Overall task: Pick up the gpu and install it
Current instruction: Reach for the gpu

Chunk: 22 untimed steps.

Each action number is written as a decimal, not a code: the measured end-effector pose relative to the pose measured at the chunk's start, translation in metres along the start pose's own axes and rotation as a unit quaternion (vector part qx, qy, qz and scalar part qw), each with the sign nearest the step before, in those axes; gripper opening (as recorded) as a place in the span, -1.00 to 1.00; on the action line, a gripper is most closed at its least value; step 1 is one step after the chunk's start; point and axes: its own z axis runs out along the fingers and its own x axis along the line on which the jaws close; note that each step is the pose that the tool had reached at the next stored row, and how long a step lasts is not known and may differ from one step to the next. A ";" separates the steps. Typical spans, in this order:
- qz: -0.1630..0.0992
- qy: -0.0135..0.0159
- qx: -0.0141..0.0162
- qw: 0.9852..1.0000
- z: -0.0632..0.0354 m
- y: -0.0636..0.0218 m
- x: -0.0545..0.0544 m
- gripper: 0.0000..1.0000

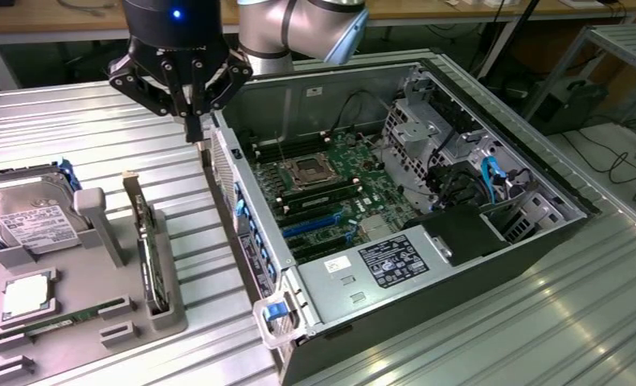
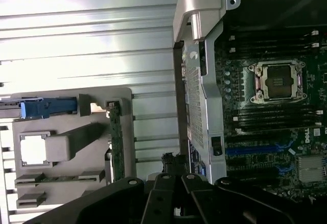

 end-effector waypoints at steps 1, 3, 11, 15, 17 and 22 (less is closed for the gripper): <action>0.000 0.000 0.000 1.000 0.0000 -0.0004 0.001 -0.79; 0.000 0.000 0.000 1.000 0.0000 -0.0011 0.004 -0.79; 0.000 0.000 0.000 1.000 -0.0002 -0.0033 0.010 -0.79; 0.000 0.000 0.000 1.000 -0.0002 -0.0046 0.012 -0.79; 0.000 0.000 0.000 1.000 -0.0002 -0.0053 0.014 -0.79; 0.000 0.000 0.000 1.000 -0.0004 -0.0071 0.018 -0.79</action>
